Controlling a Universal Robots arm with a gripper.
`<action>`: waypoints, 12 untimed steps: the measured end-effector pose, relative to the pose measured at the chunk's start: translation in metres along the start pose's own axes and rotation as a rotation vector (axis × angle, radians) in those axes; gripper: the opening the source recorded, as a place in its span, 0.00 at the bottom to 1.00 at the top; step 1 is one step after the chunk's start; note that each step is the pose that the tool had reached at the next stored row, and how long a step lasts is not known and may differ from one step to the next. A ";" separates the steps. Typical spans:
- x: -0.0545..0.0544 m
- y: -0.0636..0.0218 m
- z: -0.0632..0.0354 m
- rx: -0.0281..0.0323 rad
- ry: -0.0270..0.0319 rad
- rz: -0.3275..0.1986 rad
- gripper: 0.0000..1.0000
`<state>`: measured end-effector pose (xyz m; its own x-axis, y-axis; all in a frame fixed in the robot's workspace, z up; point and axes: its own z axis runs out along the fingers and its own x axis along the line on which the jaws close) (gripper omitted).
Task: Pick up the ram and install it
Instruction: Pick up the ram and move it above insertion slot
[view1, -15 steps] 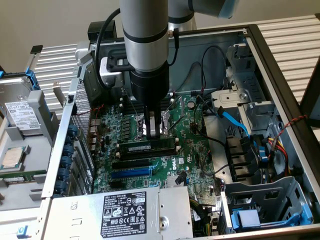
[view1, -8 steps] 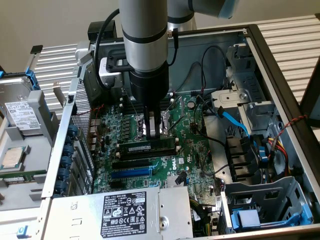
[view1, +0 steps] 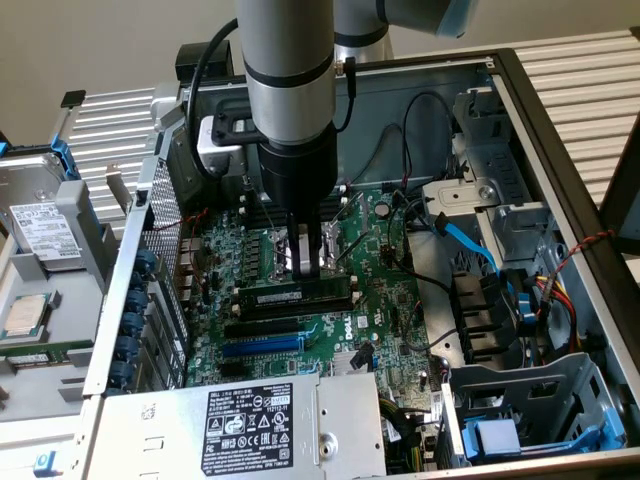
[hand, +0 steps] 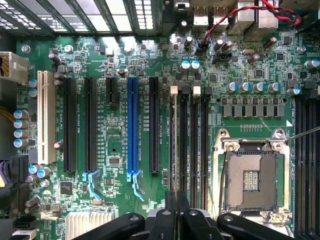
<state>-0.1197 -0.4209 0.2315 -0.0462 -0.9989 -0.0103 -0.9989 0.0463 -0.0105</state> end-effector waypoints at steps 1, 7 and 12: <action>0.000 0.0002 0.0002 0.0008 -0.0001 0.000 0.12; 0.000 0.0026 0.0017 0.0047 -0.0004 0.000 0.12; 0.000 0.0033 0.0033 0.0063 -0.0001 0.001 0.12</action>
<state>-0.1229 -0.4210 0.2281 -0.0469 -0.9988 -0.0104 -0.9987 0.0471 -0.0169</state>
